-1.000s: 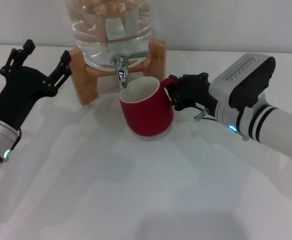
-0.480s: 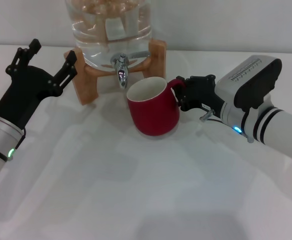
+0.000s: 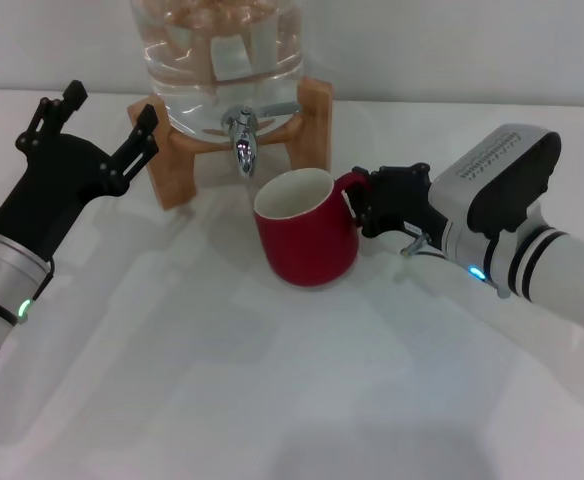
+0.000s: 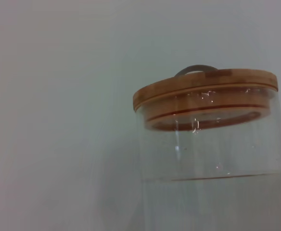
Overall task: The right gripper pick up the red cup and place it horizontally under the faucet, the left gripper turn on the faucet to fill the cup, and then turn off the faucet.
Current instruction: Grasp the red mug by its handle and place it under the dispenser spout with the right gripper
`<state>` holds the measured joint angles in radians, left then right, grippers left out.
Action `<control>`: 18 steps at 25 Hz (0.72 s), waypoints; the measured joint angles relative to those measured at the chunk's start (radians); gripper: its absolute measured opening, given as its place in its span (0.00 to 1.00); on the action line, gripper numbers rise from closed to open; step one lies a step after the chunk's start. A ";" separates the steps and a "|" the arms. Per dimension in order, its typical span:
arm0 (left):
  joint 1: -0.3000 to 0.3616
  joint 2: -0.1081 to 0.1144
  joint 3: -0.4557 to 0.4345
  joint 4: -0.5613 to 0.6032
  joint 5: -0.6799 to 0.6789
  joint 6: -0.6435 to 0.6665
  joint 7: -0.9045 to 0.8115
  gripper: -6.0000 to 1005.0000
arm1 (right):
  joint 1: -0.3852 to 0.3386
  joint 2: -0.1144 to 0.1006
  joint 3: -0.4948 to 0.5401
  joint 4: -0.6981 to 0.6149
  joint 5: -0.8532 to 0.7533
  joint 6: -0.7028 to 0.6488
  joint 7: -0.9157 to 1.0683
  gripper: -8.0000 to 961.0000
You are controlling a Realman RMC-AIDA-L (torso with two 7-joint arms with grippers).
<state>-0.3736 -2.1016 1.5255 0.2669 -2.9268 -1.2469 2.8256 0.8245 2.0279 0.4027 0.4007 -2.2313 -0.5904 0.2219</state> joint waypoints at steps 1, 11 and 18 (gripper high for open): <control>0.000 0.000 0.000 0.000 0.000 0.000 0.000 0.87 | 0.000 0.000 -0.005 0.000 0.000 0.000 0.000 0.13; 0.001 0.000 -0.001 0.000 0.000 0.000 0.000 0.87 | 0.009 0.000 -0.024 0.002 -0.004 0.005 0.004 0.13; 0.001 0.000 -0.001 0.000 0.000 0.000 0.000 0.87 | 0.021 0.000 -0.033 0.004 -0.004 0.015 0.000 0.13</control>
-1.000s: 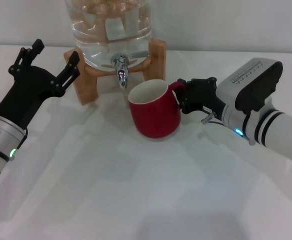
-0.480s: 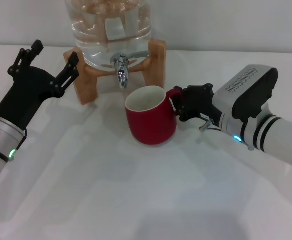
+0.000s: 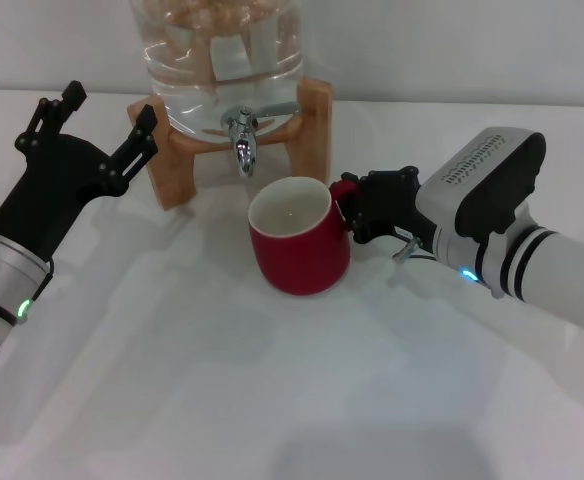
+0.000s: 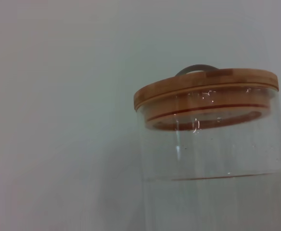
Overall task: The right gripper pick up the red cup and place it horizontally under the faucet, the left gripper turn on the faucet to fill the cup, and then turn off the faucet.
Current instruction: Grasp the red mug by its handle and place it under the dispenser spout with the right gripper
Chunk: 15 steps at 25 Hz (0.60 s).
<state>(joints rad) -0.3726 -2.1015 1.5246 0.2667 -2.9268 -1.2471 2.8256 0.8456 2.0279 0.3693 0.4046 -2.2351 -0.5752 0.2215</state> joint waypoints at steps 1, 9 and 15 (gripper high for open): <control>0.000 0.000 0.000 0.000 0.000 0.000 0.000 0.87 | 0.001 0.000 -0.003 0.000 0.000 0.001 0.000 0.13; 0.001 0.000 0.000 -0.001 0.000 0.000 -0.001 0.87 | 0.009 0.000 -0.004 0.007 -0.001 0.001 0.000 0.13; 0.003 0.000 0.000 -0.001 0.000 0.000 -0.001 0.87 | 0.012 0.000 -0.003 0.008 -0.002 0.007 0.002 0.17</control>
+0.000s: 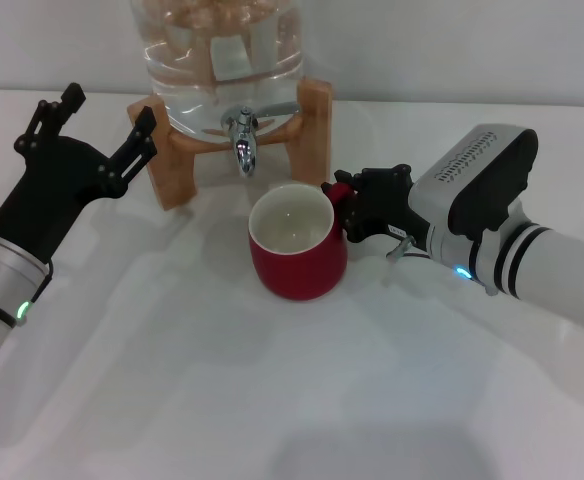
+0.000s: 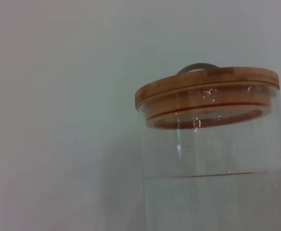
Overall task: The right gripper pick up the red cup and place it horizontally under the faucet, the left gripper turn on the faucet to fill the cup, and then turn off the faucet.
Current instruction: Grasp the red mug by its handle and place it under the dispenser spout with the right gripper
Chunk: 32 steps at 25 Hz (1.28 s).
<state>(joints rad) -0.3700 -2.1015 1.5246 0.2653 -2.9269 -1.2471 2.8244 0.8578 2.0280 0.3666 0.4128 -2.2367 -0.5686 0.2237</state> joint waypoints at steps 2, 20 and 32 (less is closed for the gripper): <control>-0.001 0.000 0.000 0.000 0.000 0.000 0.000 0.87 | 0.004 0.000 0.004 0.000 0.001 0.006 0.000 0.19; -0.011 -0.001 0.002 0.000 0.000 0.000 0.000 0.87 | 0.030 0.000 0.077 0.044 0.014 0.074 0.002 0.19; -0.012 -0.001 0.002 -0.009 0.000 0.002 0.000 0.87 | 0.025 0.000 0.111 0.043 0.016 0.083 0.028 0.19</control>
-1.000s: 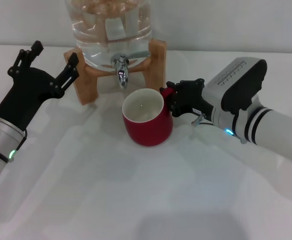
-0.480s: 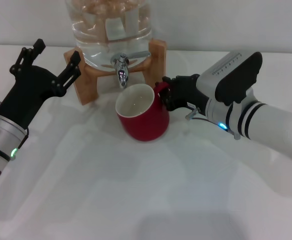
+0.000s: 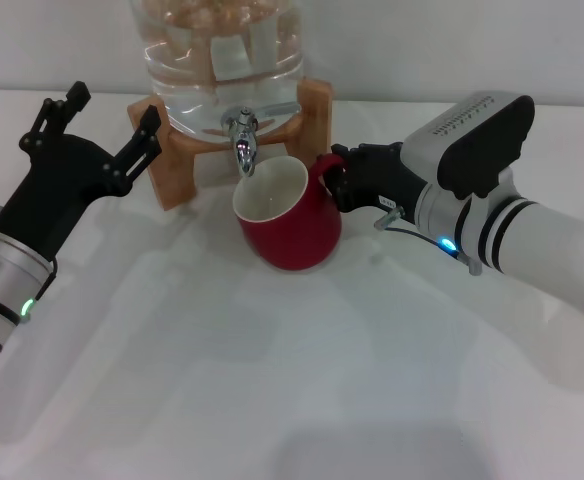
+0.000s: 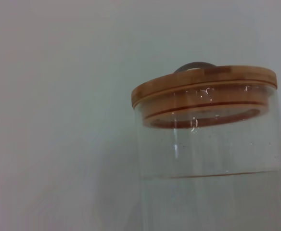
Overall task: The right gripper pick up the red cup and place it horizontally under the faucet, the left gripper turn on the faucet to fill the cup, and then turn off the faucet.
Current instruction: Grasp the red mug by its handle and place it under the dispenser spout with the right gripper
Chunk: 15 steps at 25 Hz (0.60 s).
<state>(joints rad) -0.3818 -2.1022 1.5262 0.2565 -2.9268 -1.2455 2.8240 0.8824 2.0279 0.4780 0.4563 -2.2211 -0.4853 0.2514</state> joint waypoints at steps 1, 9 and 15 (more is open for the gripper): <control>0.000 0.000 0.000 0.000 0.000 0.000 0.000 0.87 | -0.001 0.000 0.000 0.000 0.000 0.000 0.000 0.19; 0.000 -0.001 0.009 -0.001 0.000 0.000 0.000 0.87 | -0.010 0.000 -0.008 0.010 0.000 0.000 0.001 0.19; 0.000 -0.001 0.012 0.000 0.000 0.000 0.000 0.87 | -0.018 0.000 -0.009 0.026 -0.005 -0.001 0.001 0.19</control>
<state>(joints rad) -0.3820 -2.1031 1.5385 0.2561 -2.9268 -1.2455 2.8240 0.8643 2.0279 0.4694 0.4822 -2.2256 -0.4858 0.2529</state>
